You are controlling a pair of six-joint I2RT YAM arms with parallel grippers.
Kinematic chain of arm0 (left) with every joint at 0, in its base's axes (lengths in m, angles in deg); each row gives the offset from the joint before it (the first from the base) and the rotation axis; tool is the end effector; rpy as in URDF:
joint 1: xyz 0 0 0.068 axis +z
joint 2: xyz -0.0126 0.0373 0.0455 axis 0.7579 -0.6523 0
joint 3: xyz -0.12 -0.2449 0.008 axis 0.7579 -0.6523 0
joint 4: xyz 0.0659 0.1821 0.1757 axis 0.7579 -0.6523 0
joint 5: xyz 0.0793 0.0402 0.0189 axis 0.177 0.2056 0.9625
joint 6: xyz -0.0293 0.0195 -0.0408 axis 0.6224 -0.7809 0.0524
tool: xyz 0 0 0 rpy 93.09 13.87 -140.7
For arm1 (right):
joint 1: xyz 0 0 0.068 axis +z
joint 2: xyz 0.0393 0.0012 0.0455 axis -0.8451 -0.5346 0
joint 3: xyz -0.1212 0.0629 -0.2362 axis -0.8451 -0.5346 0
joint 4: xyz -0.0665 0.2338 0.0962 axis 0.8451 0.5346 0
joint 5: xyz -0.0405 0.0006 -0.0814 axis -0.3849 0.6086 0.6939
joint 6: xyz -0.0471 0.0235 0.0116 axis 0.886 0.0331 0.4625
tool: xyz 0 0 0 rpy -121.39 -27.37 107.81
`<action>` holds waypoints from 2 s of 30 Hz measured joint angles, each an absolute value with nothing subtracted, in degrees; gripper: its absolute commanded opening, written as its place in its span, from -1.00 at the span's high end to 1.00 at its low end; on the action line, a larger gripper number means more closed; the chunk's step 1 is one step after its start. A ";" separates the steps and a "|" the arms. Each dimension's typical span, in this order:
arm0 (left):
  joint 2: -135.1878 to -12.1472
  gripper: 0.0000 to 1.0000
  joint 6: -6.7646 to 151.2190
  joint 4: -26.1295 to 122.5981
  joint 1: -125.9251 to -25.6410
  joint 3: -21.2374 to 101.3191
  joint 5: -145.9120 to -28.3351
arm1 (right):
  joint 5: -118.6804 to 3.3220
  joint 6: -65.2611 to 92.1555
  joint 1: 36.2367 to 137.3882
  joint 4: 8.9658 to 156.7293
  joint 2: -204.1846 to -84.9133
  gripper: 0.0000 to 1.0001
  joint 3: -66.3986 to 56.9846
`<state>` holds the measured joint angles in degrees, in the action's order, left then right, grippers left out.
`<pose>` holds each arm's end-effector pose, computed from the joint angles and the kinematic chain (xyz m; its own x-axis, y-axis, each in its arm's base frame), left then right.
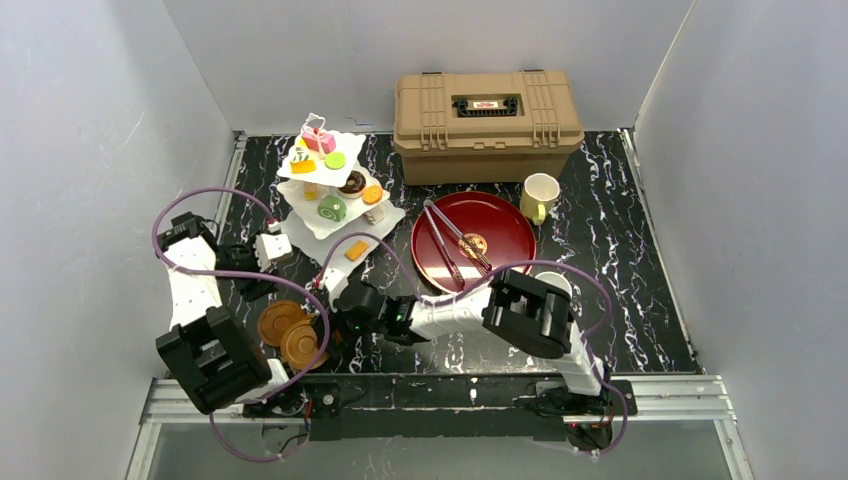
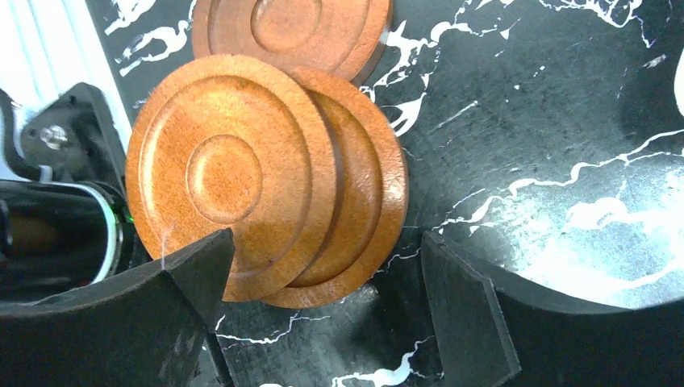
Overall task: Serve the afternoon tea
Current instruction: Adjust the coaster at the center of the board.
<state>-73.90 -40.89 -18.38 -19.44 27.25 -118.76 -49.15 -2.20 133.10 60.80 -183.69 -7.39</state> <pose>0.2047 0.0911 0.2583 -0.1153 0.8005 -0.5882 0.8974 0.3378 0.2838 0.1168 0.4468 0.1547 -0.4698 -0.2881 -0.8345 -0.8491 0.4061 0.3378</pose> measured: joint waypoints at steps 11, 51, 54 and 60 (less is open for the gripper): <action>-73.66 -0.16 -40.89 -21.51 -17.89 27.25 -118.30 | -37.18 4.25 136.43 69.65 -183.78 -0.70 -2.65; -76.13 -0.20 -44.63 -21.37 -17.89 24.19 -116.51 | -36.54 7.64 133.61 68.60 -170.77 -0.05 -12.90; -76.13 -0.21 -43.69 -21.37 -17.89 24.84 -116.84 | -38.38 7.49 134.15 68.76 -172.28 -0.03 -13.80; -76.00 -0.27 -46.68 -21.94 -17.89 24.40 -116.16 | -38.25 7.22 134.00 69.70 -170.64 0.03 -20.46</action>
